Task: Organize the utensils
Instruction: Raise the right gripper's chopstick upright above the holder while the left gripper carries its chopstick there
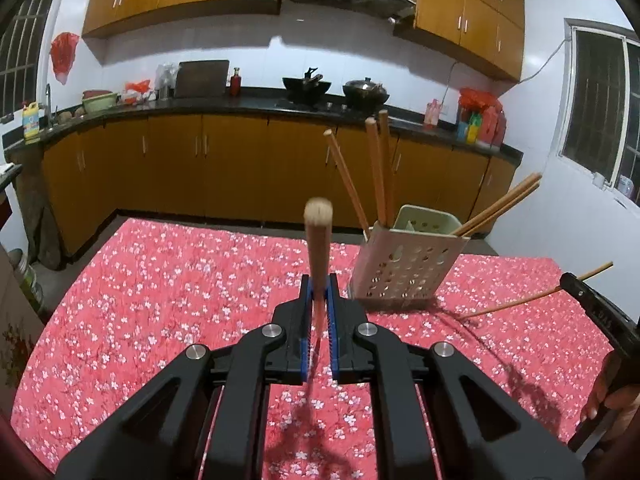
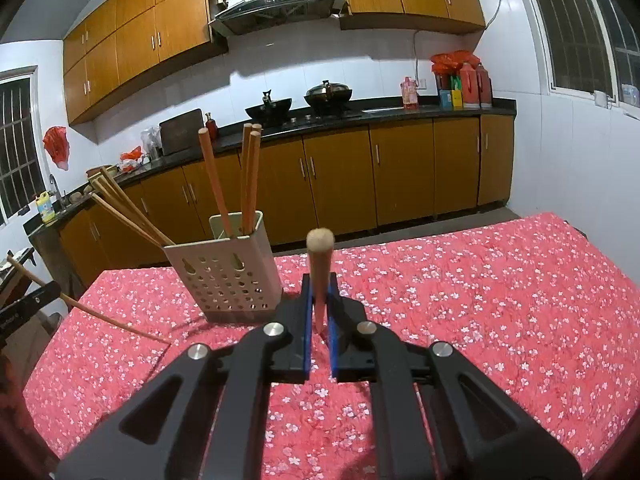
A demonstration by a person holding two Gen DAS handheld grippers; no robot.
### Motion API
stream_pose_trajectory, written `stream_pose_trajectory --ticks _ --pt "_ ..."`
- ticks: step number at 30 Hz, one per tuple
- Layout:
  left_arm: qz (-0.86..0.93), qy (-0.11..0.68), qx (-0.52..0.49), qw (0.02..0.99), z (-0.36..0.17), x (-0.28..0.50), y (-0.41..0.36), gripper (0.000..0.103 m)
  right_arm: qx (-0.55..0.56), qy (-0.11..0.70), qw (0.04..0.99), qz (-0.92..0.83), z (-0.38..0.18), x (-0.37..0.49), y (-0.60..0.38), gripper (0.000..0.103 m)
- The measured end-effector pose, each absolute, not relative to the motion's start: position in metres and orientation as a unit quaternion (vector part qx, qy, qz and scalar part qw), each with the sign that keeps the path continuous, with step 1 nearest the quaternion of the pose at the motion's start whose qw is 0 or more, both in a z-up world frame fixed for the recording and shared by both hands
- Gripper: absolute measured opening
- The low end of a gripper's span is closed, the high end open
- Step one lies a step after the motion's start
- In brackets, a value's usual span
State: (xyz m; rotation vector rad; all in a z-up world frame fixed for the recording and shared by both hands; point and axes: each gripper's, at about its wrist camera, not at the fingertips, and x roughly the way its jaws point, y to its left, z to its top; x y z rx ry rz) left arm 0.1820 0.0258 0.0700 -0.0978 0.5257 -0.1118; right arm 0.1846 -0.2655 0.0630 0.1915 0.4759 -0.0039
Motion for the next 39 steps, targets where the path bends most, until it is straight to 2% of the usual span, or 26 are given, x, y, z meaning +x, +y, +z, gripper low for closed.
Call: stream_pose_trajectory --ticks 5,14,23,29,39 --pt "-0.067 0.248 -0.051 0.965 0.083 0.184 0.026 0.008 0.104 0.223 0.969 0.019 0.077 0.183 -0.264 0.008" --pt "-0.1 0.183 -0.064 0.976 0.138 0.189 0.011 0.008 0.137 0.147 0.974 0.102 0.154 0.176 -0.252 0.008" --pt "-0.104 0.098 -0.085 0.986 0.187 0.213 -0.011 0.008 0.097 0.104 0.986 0.089 0.192 0.207 -0.225 0.008" --pt "-0.094 0.083 -0.088 0.988 0.175 0.237 -0.023 0.008 0.097 0.138 0.983 0.072 0.178 0.245 -0.221 0.008" --pt "-0.103 0.122 -0.076 0.984 0.141 0.263 -0.038 0.008 0.096 0.175 0.977 0.077 0.156 0.267 -0.213 0.008"
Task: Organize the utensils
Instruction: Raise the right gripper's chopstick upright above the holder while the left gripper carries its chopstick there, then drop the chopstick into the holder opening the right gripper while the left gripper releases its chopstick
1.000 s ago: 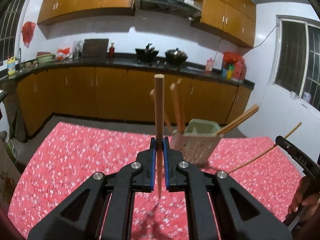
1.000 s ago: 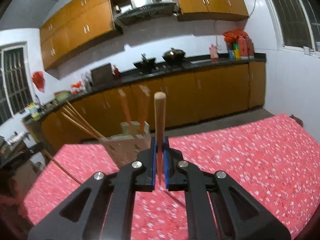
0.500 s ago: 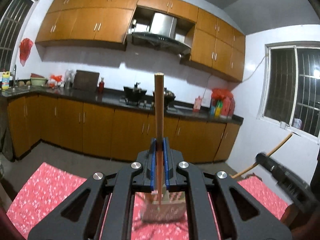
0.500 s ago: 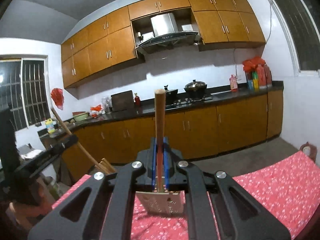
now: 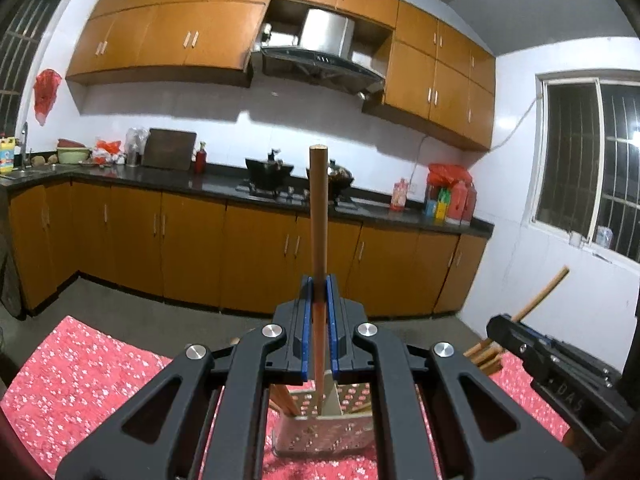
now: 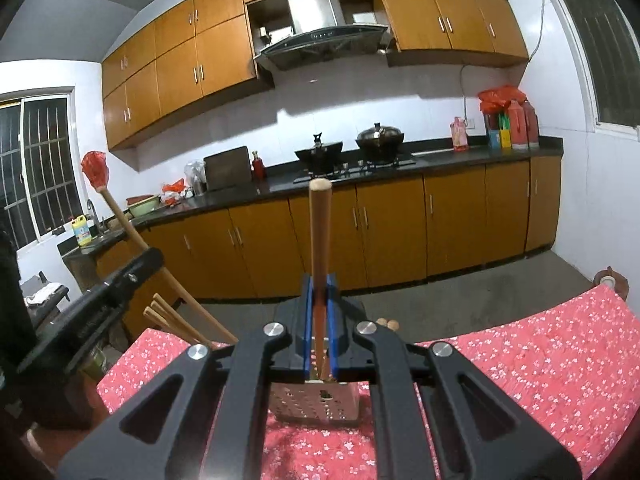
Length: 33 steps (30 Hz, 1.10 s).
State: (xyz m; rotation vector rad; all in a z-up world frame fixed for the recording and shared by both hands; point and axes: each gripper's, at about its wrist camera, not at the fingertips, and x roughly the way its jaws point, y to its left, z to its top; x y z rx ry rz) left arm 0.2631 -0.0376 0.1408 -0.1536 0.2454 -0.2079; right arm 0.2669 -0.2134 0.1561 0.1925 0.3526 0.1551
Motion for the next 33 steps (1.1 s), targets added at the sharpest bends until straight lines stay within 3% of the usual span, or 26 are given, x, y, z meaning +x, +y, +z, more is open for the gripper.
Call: stream_pose_trajectory --ticks 2,4,6,8,15,18,22,23,26,33 --pt "-0.108 0.134 -0.074 0.982 0.136 0.264 -0.038 0.008 0.094 0.174 0.977 0.078 0.155 0.265 -0.212 0.013" --pt "-0.106 0.134 -0.075 0.982 0.134 0.261 -0.036 0.009 0.095 0.167 0.979 0.074 0.155 0.26 -0.213 0.031" --pt "-0.106 0.135 -0.079 0.982 0.135 0.259 -0.032 0.017 0.097 0.163 0.979 0.074 0.156 0.255 -0.215 0.034" --pt "-0.098 0.127 -0.09 0.983 0.139 0.253 -0.024 0.043 0.1 0.159 0.98 0.073 0.158 0.25 -0.217 0.037" --pt "-0.086 0.106 -0.104 0.985 0.152 0.226 0.0 0.05 0.106 0.137 0.983 0.064 0.163 0.219 -0.229 0.056" --pt "-0.076 0.11 -0.096 0.986 0.15 0.214 0.006 0.06 0.106 0.132 0.984 0.058 0.158 0.201 -0.233 0.068" --pt "-0.057 0.114 -0.072 0.989 0.137 0.184 0.017 0.086 0.11 0.13 0.984 0.05 0.147 0.175 -0.237 0.091" --pt "-0.051 0.115 -0.066 0.99 0.132 0.176 0.02 0.094 0.108 0.13 0.984 0.047 0.144 0.169 -0.236 0.093" --pt "-0.04 0.123 -0.045 0.991 0.116 0.151 0.025 0.101 0.09 0.134 0.986 0.034 0.129 0.147 -0.23 0.099" --pt "-0.008 0.142 -0.003 0.99 0.075 0.099 0.027 0.101 0.023 0.17 0.985 0.025 0.092 0.107 -0.205 0.099"
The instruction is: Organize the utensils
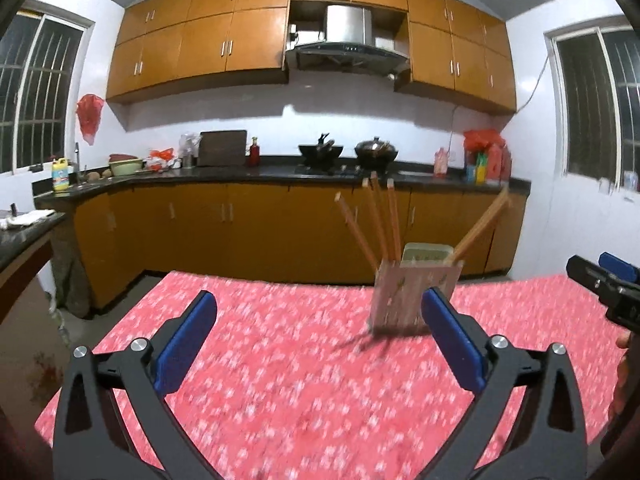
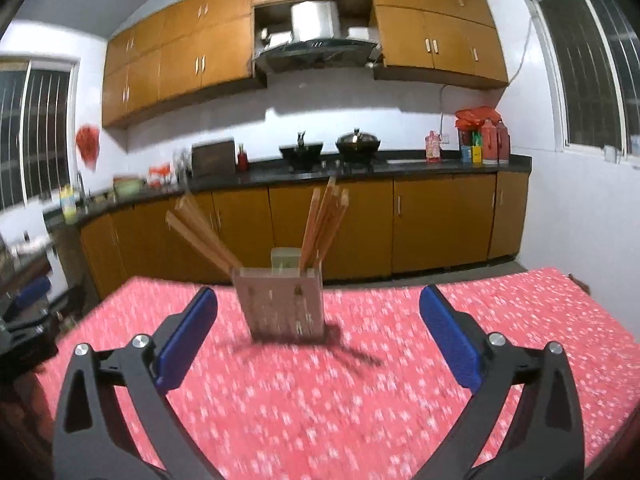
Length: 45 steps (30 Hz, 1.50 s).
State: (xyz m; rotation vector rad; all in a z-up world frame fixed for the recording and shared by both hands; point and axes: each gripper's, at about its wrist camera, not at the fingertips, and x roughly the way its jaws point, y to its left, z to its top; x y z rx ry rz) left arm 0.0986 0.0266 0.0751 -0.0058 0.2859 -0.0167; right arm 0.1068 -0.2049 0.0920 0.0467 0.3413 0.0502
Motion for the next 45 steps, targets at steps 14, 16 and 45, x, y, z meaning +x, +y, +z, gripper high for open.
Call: stream_pose_trajectory --ticks 14,16,45 --pt "-0.007 0.157 0.014 0.987 0.036 0.052 0.018 0.101 0.026 0.204 0.979 0.011 0.038 0.055 -0.201 0.099" --pt "-0.008 0.162 0.01 0.987 0.032 0.05 0.018 0.101 0.024 0.203 0.979 0.012 0.034 0.05 -0.199 0.099" --pt "0.001 0.177 0.018 0.984 0.014 0.038 0.014 0.101 0.007 0.202 0.979 0.001 0.024 0.041 -0.196 0.099"
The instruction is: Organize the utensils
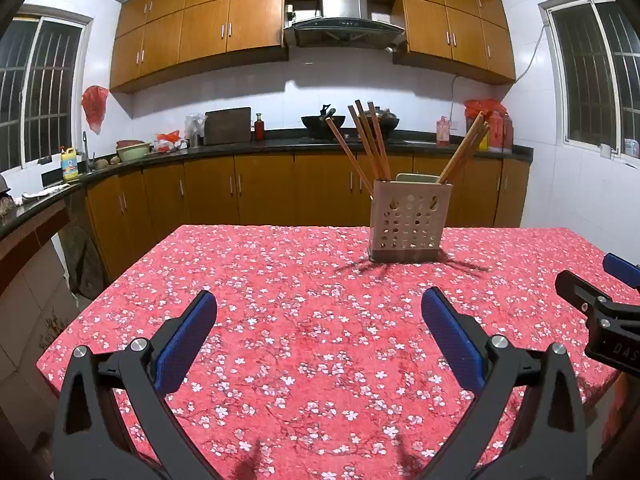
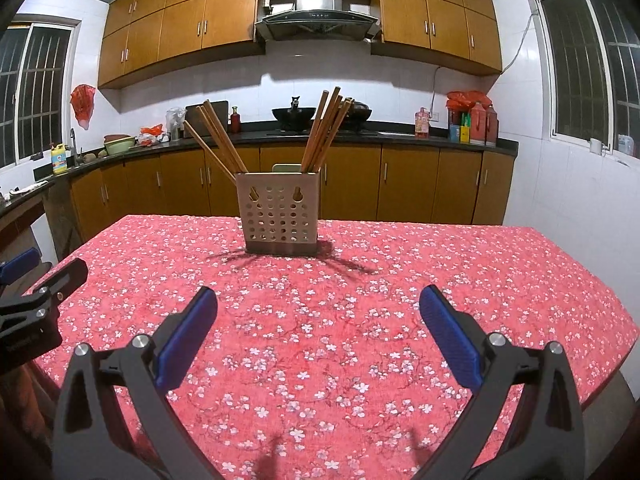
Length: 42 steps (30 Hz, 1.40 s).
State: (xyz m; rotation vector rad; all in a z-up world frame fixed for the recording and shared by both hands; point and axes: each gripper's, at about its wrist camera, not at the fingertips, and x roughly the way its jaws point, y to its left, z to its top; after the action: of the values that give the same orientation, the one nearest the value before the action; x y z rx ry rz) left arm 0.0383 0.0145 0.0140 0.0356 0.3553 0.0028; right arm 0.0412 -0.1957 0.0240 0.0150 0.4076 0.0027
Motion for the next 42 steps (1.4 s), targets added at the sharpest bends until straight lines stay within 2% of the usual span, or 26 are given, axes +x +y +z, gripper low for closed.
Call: stream_pose_trajectory --ticks 42 --pt "-0.004 0.183 0.017 0.983 0.0076 0.0393 0.0121 0.101 0.015 0.208 0.978 0.002 0.0208 0.043 -0.1979 0.099"
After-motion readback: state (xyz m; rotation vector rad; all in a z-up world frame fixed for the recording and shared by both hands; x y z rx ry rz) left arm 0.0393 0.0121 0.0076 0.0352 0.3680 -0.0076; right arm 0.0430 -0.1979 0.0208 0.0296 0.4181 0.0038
